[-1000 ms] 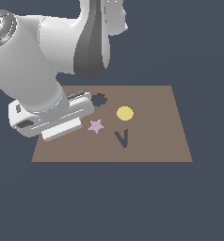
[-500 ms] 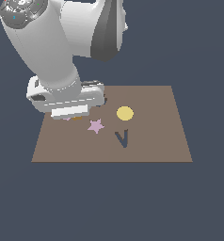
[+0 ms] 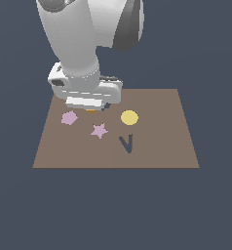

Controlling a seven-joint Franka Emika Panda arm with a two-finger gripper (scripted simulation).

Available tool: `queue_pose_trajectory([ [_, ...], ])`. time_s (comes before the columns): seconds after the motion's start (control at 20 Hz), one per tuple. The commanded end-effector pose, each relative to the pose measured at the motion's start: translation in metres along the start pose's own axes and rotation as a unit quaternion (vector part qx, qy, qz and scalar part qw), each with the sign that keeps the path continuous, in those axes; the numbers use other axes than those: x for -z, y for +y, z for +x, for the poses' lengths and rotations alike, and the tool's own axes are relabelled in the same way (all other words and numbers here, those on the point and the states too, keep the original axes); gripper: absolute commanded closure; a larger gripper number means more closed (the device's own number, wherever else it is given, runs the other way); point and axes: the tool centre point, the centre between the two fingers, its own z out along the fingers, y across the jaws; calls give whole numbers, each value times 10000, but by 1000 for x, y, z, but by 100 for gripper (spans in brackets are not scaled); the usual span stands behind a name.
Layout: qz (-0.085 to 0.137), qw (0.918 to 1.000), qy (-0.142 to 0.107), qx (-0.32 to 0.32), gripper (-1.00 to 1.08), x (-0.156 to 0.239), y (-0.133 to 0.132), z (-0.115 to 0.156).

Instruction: Insert a designated object into the corresponding slot on a board.

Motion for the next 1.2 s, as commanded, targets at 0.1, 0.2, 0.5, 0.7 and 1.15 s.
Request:
queue_pose_trajectory([
  [0.1,1,9991,3,-420,108,1,-13,-12],
  [0.2,1,9985,3,-556,108,1,-18,-15],
  [0.5,2,9966,2,-821,108,2,-28,-22],
  [0.7,2,9961,2,-885,108,2,-31,-23],
  [1.15,2,9961,2,-885,108,-8,-32,-22],
])
